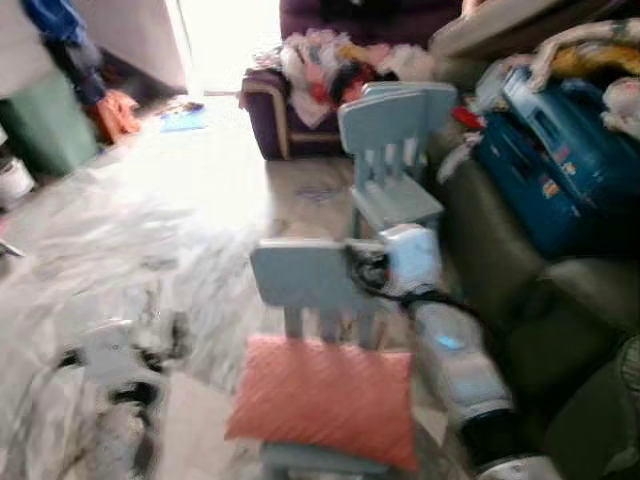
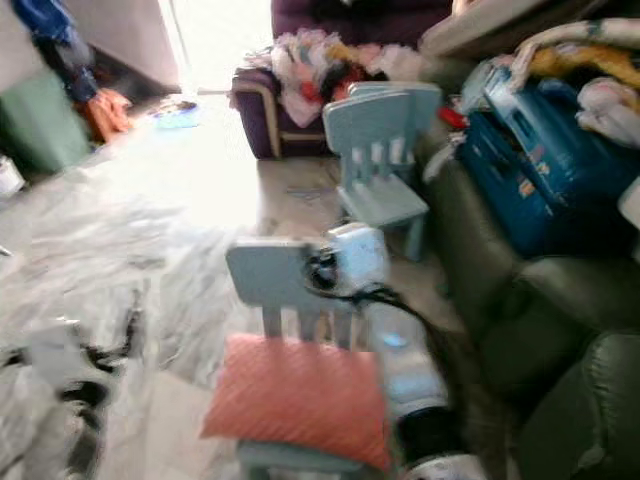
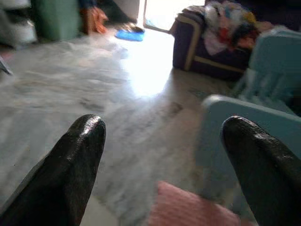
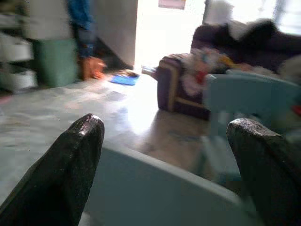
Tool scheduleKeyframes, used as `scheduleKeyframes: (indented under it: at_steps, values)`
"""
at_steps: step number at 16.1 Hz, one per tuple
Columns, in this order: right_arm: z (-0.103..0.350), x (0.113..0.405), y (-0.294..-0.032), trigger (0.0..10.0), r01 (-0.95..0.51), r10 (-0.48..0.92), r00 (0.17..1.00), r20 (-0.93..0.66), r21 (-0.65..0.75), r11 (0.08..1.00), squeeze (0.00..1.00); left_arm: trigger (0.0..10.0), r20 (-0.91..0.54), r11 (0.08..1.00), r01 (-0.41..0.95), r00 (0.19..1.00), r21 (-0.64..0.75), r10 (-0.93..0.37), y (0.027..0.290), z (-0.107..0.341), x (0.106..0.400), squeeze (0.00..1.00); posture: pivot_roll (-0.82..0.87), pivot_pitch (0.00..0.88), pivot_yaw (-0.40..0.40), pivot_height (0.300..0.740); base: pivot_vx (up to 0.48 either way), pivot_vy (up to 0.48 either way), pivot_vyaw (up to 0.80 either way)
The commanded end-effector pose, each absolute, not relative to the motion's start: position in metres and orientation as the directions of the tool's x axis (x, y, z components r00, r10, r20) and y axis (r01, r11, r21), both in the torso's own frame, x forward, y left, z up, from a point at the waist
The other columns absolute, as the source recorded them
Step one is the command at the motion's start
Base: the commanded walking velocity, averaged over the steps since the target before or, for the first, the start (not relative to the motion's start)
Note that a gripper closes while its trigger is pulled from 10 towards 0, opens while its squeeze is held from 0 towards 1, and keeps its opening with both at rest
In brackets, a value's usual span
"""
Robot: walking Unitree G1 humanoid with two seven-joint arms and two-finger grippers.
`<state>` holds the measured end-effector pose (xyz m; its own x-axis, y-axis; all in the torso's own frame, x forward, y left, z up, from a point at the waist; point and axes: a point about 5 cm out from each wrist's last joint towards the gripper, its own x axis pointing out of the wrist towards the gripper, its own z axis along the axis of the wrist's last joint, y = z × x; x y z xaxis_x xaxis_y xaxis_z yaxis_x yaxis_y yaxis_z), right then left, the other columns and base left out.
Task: Move the pillow to the sofa
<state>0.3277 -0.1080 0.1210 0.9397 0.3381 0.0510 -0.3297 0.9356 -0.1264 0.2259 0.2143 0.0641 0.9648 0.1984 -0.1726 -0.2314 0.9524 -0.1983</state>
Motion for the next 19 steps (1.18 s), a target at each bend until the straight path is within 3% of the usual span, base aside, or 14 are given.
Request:
scheduleKeyframes:
  at_steps: [1,10,19]
  values:
    - [0.127,0.328,-0.095,10.0,-0.359,0.369,0.927,0.074,-0.118,0.926,0.0,10.0,-0.166,0.951,-0.26,0.958,-0.167,0.233,0.225,0.067,0.225,0.0,-0.1,0.017,0.045,0.74,0.0,0.0,0.0]
    - [0.12,0.323,-0.101,10.0,-0.373,0.379,0.925,0.032,-0.125,0.92,0.0,10.0,-0.249,0.954,-0.247,0.948,-0.169,0.201,0.22,0.052,0.218,0.0,-0.11,0.026,0.038,0.74,0.0,0.0,0.0]
    - [0.071,0.276,-0.142,10.0,-0.365,0.34,0.918,-0.205,-0.101,0.926,0.0,10.0,-0.4,0.975,-0.172,0.911,-0.138,0.104,0.215,0.022,0.17,0.0,-0.1,0.113,0.045,0.74,0.0,0.0,0.0]
